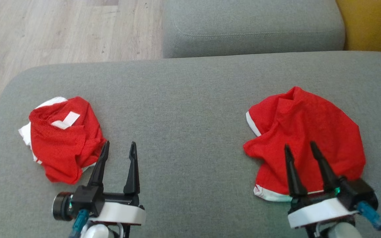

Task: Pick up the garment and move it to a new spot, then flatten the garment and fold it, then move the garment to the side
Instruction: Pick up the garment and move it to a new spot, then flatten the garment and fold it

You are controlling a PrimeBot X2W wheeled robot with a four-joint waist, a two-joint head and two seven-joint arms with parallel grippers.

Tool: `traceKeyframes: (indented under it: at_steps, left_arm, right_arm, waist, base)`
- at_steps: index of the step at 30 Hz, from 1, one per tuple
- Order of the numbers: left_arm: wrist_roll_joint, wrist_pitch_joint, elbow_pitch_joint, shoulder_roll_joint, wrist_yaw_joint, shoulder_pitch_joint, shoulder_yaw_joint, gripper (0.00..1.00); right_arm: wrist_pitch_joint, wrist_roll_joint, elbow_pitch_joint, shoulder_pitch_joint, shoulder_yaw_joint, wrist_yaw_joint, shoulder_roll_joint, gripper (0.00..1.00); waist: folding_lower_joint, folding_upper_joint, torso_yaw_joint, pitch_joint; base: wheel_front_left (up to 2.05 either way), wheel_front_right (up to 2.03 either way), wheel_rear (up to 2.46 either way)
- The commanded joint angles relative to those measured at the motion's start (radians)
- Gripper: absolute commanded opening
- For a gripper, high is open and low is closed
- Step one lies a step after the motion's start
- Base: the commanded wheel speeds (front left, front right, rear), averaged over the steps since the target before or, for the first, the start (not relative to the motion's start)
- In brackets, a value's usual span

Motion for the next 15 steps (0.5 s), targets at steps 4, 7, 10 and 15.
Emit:
traceKeyframes:
  at_steps: [4, 7, 10, 15]
  left_arm:
    - [0.014, -0.005, -0.036, -0.004, -0.011, -0.048, 0.039, 1.00]
    - [0.019, -0.005, -0.038, -0.007, -0.017, -0.054, 0.044, 1.00]
    - [0.024, -0.005, -0.037, -0.011, -0.022, -0.060, 0.045, 1.00]
    - [0.033, -0.005, -0.033, -0.016, -0.031, -0.081, 0.039, 1.00]
  right_arm:
    - [0.000, -0.042, 0.038, -0.030, 0.029, -0.001, -0.006, 1.00]
    - [0.023, -0.064, 0.085, -0.054, 0.030, -0.001, -0.006, 1.00]
    - [0.053, -0.088, 0.131, -0.087, 0.027, -0.001, -0.006, 1.00]
    - [0.119, -0.154, 0.230, -0.147, 0.025, -0.001, -0.006, 1.00]
  waist:
    - [0.0001, 0.0000, 0.007, 0.005]
    - [0.0001, 0.0000, 0.016, 0.018]
    - [0.0001, 0.0000, 0.024, 0.037]
    - [0.0001, 0.0000, 0.043, 0.082]
  base:
    - [0.00, 0.00, 0.00]
    - [0.00, 0.00, 0.00]
    - [0.00, 0.00, 0.00]
    - [0.00, 0.00, 0.00]
